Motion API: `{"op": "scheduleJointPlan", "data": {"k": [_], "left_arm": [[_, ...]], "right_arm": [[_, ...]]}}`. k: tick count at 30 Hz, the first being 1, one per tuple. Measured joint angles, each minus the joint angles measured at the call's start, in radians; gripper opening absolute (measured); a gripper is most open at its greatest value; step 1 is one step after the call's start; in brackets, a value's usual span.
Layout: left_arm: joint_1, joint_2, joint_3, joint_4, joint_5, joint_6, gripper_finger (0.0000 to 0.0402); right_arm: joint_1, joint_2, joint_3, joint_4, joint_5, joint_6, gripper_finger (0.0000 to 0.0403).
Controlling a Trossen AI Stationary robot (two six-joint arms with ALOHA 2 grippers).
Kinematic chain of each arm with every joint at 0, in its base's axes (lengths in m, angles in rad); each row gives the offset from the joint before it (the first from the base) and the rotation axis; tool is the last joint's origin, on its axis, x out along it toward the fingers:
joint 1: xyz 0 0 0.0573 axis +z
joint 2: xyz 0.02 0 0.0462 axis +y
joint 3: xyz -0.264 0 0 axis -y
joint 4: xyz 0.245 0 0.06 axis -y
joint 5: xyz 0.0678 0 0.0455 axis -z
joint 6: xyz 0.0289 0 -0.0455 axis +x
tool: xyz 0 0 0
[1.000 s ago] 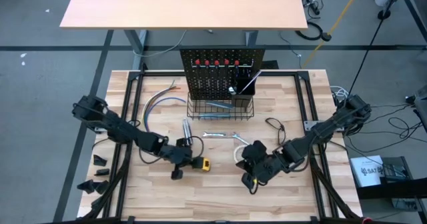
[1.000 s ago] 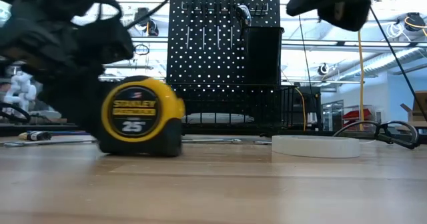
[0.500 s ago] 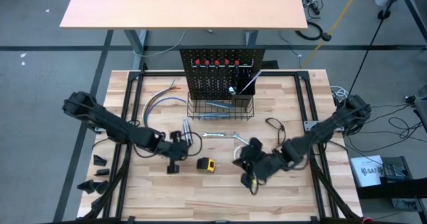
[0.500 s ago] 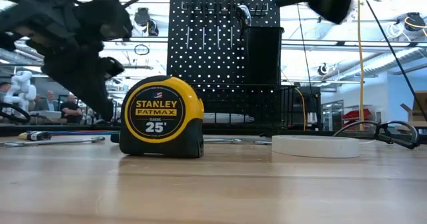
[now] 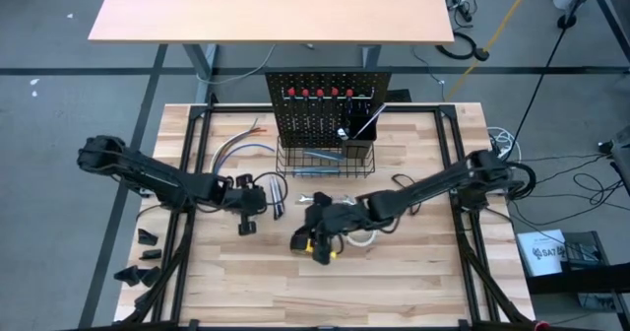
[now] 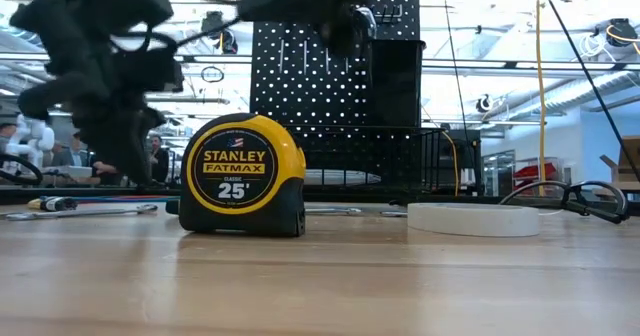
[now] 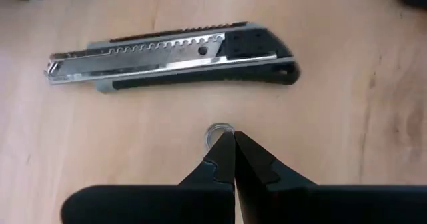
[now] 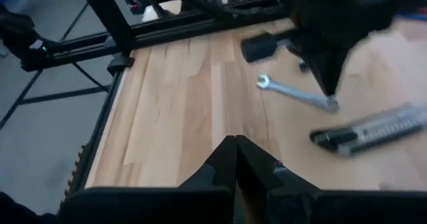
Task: Hang tools onto peg board
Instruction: Put the black utility knife into the pegboard basket
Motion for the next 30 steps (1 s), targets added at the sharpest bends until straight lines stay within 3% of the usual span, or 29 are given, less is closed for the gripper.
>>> {"op": "scheduleJointPlan", "data": {"k": [3, 16, 30], "left_arm": [[0.018, -0.001, -0.031, 0.011, 0.016, 0.001, 0.0000], [0.006, -0.004, -0.108, 0.102, 0.047, -0.055, 0.0000], [-0.195, 0.049, -0.109, 0.316, 0.040, -0.243, 0.0000]], "right_arm": [[-0.014, 0.035, 0.053, -0.006, -0.021, -0.025, 0.0000], [-0.026, 0.039, 0.057, -0.009, -0.016, 0.008, 0.0000], [-0.039, 0.040, 0.056, -0.057, -0.016, 0.034, 0.0000]]}}
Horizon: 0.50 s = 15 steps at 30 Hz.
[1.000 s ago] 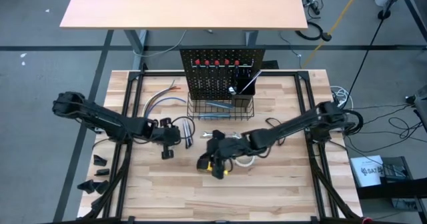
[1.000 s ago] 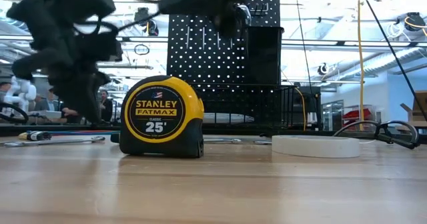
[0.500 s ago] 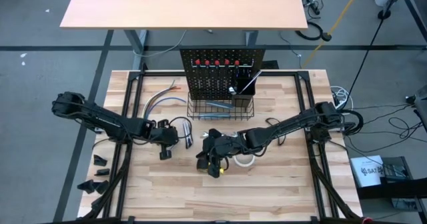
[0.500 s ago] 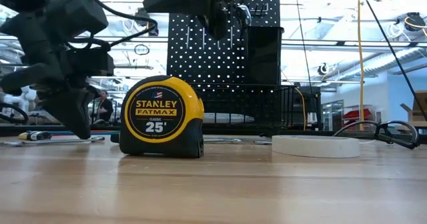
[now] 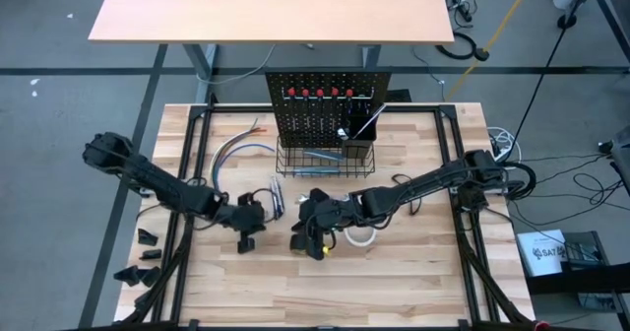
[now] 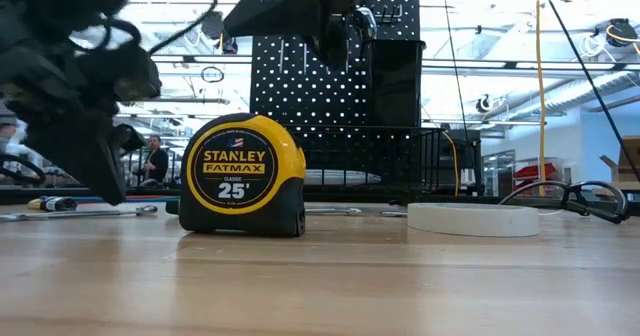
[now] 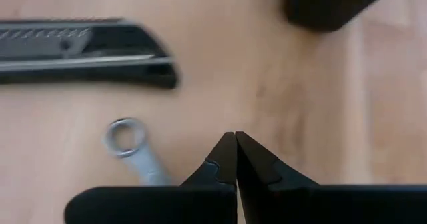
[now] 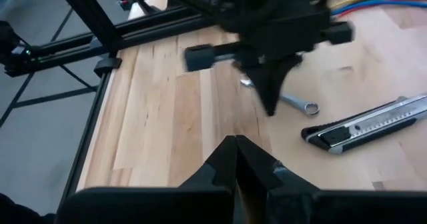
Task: Hang tools onto peg board
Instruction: Put the black utility knife into the pegboard basket
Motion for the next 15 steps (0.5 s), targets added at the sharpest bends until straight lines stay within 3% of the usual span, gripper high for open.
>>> {"op": "scheduleJointPlan", "data": {"k": [2, 7, 15], "left_arm": [[-0.042, -0.004, 0.025, -0.011, -0.047, -0.020, 0.0000], [-0.100, -0.054, 0.068, -0.184, -0.323, -0.099, 0.0000], [-0.016, -0.021, 0.009, -0.138, -0.305, -0.146, 0.0000]], "right_arm": [[-0.005, 0.000, 0.000, 0.001, 0.000, -0.001, 0.0000], [-0.006, 0.000, 0.000, 0.000, 0.001, 0.000, 0.0000], [-0.028, 0.000, 0.000, -0.002, 0.002, -0.001, 0.0000]]}}
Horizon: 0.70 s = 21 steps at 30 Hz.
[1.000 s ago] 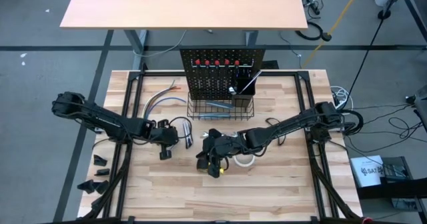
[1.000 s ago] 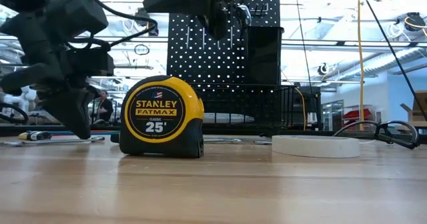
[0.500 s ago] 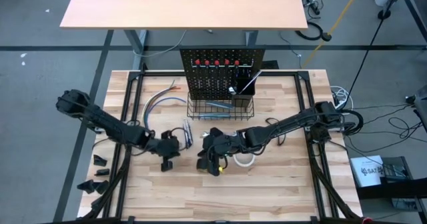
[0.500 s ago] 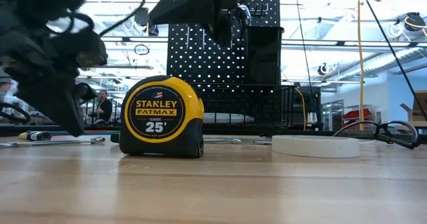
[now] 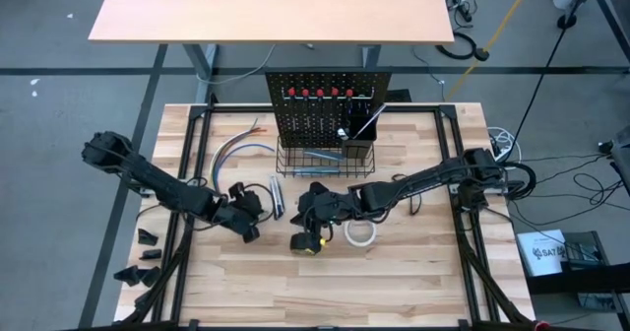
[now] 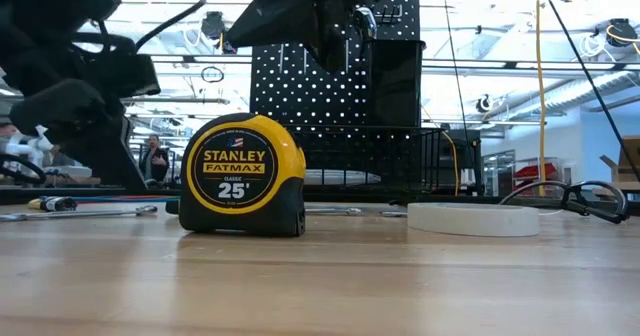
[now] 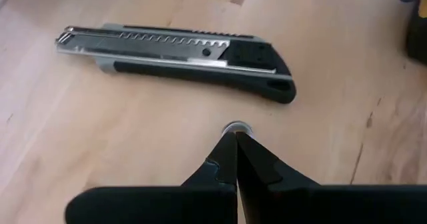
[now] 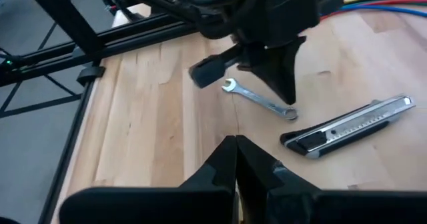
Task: Hang tools onto peg board
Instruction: Put the black utility knife into the pegboard basket
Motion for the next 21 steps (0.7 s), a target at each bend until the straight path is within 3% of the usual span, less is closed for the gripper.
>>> {"op": "scheduleJointPlan", "data": {"k": [15, 21], "left_arm": [[-0.007, 0.149, 0.000, 0.171, 0.074, -0.008, 0.0000], [-0.061, 0.189, 0.009, 0.284, 0.096, -0.041, 0.0000]], "right_arm": [[0.003, 0.000, 0.000, -0.019, 0.025, 0.000, 0.0000], [0.014, 0.000, 0.000, -0.046, 0.027, 0.005, 0.0000]]}}
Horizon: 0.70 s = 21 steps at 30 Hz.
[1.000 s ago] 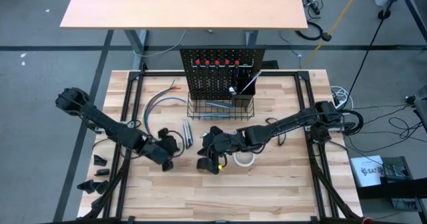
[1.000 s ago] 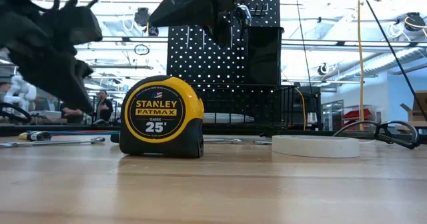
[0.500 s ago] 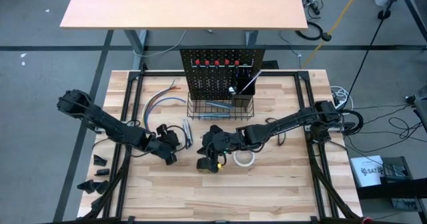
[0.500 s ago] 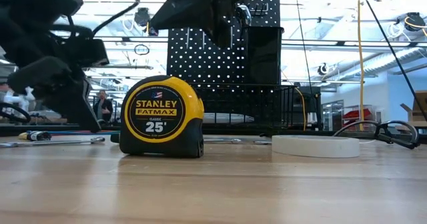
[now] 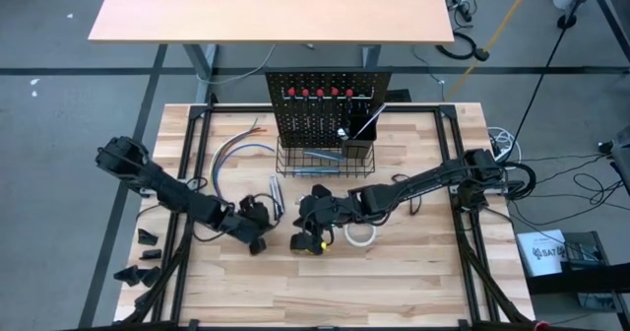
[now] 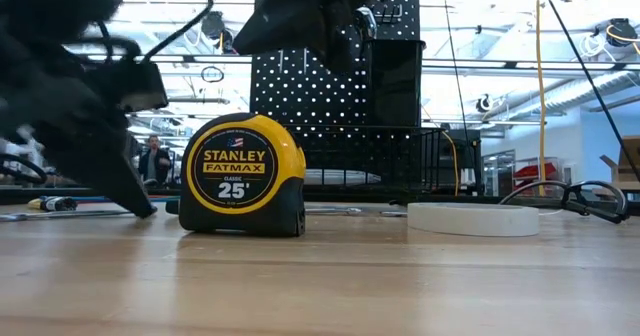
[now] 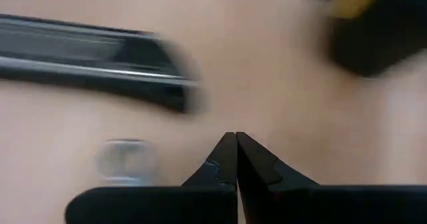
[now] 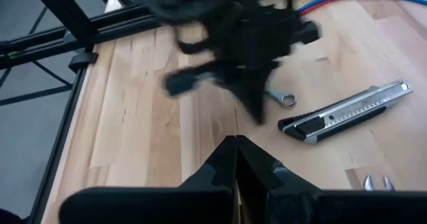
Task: Hang tools onto peg board
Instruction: Put the black utility knife into the pegboard basket
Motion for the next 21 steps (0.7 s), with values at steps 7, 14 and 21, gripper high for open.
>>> {"op": "scheduleJointPlan", "data": {"k": [7, 14, 21], "left_arm": [[-0.012, -0.087, 0.066, -0.003, -0.022, -0.166, 0.0000], [0.007, -0.101, 0.133, -0.058, -0.112, -0.117, 0.0000], [0.122, -0.113, 0.272, -0.463, -0.069, -0.042, 0.0000]], "right_arm": [[0.002, 0.000, 0.000, -0.013, 0.001, 0.035, 0.0000], [0.002, 0.000, 0.000, -0.069, 0.004, 0.067, 0.0000], [0.004, -0.011, 0.000, -0.117, 0.008, 0.087, 0.0000]]}}
